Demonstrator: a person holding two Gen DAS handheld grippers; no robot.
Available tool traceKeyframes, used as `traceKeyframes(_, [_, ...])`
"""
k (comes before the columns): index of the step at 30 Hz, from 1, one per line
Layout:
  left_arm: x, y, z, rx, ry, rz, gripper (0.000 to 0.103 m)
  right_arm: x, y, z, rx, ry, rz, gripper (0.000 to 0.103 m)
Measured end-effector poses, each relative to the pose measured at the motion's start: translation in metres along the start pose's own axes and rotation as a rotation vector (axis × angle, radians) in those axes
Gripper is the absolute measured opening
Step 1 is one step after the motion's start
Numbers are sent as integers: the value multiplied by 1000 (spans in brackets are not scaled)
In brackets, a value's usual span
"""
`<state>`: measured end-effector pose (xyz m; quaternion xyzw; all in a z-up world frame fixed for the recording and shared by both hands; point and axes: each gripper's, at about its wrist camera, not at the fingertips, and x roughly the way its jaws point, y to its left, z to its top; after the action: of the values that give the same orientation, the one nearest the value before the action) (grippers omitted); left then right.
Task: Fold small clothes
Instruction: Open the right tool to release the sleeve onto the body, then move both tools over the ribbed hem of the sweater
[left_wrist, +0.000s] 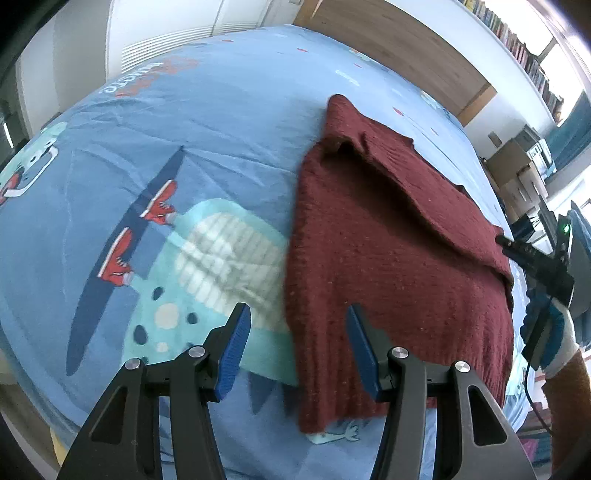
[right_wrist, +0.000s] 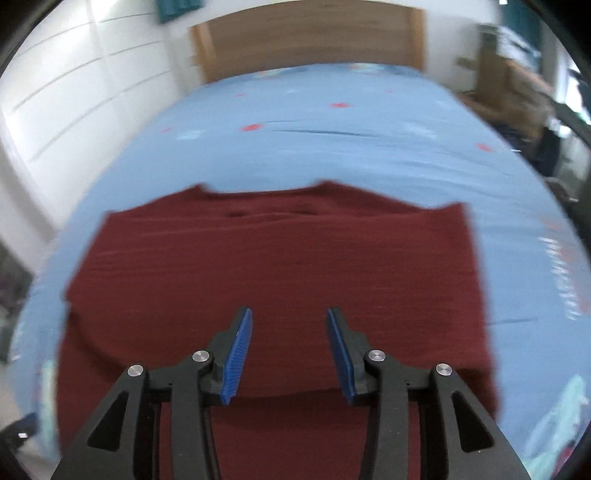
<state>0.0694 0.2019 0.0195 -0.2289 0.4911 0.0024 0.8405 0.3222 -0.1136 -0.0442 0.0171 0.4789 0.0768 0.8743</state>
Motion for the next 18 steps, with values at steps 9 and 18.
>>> traceKeyframes(9, [13, -28, 4, 51, 7, -8, 48, 19, -47, -46, 29, 53, -85, 46])
traceKeyframes(18, [20, -40, 7, 61, 9, -21, 48, -9, -20, -40, -15, -12, -69, 47])
